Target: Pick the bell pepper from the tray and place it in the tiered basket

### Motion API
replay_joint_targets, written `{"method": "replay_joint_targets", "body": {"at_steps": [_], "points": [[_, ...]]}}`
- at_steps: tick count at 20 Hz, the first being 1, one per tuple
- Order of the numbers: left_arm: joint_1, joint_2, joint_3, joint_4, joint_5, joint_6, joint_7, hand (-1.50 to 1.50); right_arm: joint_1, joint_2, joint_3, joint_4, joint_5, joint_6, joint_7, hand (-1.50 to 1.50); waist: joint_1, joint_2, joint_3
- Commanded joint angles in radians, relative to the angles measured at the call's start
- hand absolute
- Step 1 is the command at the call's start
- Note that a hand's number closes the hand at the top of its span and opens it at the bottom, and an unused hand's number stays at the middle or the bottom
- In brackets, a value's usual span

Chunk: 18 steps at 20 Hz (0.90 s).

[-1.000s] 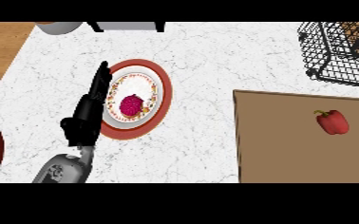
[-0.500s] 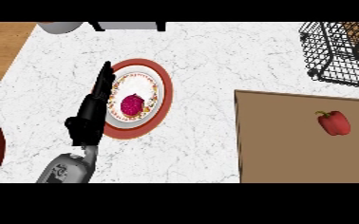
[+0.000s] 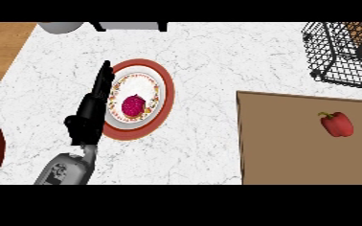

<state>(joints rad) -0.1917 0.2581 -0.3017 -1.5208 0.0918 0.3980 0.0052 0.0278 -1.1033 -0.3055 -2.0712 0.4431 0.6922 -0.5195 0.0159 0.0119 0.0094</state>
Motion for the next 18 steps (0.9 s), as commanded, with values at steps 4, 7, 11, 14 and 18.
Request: {"method": "replay_joint_targets", "body": {"at_steps": [4, 7, 11, 14, 18], "points": [[-0.034, -0.015, 0.004, 0.008, -0.007, -0.004, 0.007, 0.00, 0.098, -0.059, 0.098, 0.236, 0.251, -0.321, -0.445, -1.50, 0.003, 0.001, -0.003], [0.013, 0.017, 0.012, -0.058, -0.008, -0.011, 0.036, 0.00, 0.142, -0.018, 0.130, 0.385, 0.327, -0.513, -0.556, -1.50, 0.009, -0.006, -0.005], [0.034, -0.016, 0.003, -0.028, -0.029, -0.026, -0.004, 0.00, -0.025, 0.035, 0.213, 0.568, 0.372, -0.569, -0.533, -1.50, 0.013, -0.007, -0.008], [-0.053, -0.026, 0.049, 0.042, -0.028, -0.046, 0.018, 0.00, -0.115, 0.011, 0.203, 0.703, 0.379, -0.544, -0.597, -1.50, 0.001, -0.007, -0.009], [0.023, -0.041, 0.032, -0.030, -0.066, -0.026, 0.024, 0.00, -0.127, 0.069, 0.262, 0.720, 0.435, -0.554, -0.582, -1.50, -0.006, -0.011, -0.009]]}}
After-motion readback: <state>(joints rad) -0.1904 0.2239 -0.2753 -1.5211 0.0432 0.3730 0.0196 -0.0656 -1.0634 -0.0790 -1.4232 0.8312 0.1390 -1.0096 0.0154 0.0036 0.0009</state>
